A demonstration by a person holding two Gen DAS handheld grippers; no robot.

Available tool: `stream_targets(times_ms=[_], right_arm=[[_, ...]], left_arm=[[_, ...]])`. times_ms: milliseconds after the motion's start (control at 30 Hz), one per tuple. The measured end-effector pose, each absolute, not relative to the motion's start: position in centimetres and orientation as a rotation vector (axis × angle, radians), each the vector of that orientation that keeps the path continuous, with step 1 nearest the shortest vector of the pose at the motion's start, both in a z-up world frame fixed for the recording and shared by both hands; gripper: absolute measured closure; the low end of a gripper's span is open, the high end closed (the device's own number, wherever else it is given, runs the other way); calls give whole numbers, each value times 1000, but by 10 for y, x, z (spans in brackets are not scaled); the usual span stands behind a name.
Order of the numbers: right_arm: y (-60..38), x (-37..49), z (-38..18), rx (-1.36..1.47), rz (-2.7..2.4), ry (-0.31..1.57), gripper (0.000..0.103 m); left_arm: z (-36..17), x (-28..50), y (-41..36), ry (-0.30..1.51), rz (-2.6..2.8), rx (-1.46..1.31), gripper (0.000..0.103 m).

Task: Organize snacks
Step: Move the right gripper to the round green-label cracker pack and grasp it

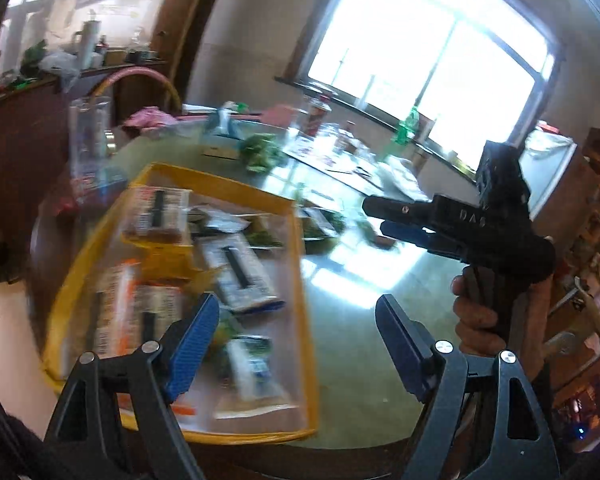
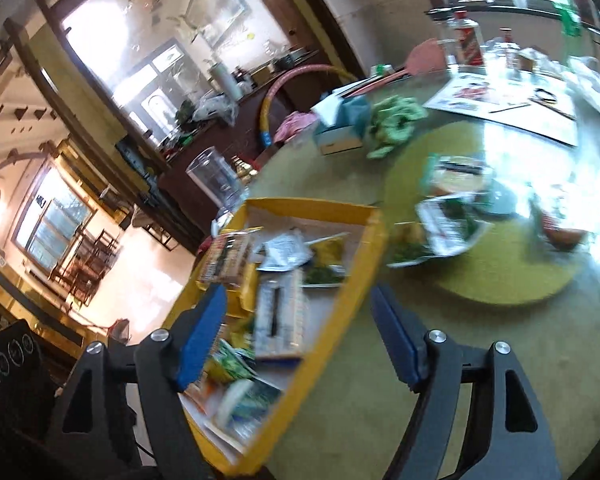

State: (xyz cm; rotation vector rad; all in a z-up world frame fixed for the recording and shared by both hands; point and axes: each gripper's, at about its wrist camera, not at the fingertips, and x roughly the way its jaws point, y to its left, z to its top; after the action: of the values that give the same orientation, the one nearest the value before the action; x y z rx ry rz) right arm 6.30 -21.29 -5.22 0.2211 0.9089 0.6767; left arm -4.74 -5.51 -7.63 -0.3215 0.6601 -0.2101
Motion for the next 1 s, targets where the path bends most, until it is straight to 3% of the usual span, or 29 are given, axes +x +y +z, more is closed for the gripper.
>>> stream_targets(times_ms=[467, 967, 1000], right_arm=[[-312, 77, -101, 331, 443, 1007, 28], [-366, 133, -106, 310, 305, 1039, 28], [-367, 142, -109, 320, 302, 1052, 24]], left_arm=[[-80, -25, -102, 728, -303, -346, 22], [-92, -6, -120, 765, -355, -363, 22], [-92, -5, -120, 763, -359, -359, 22]])
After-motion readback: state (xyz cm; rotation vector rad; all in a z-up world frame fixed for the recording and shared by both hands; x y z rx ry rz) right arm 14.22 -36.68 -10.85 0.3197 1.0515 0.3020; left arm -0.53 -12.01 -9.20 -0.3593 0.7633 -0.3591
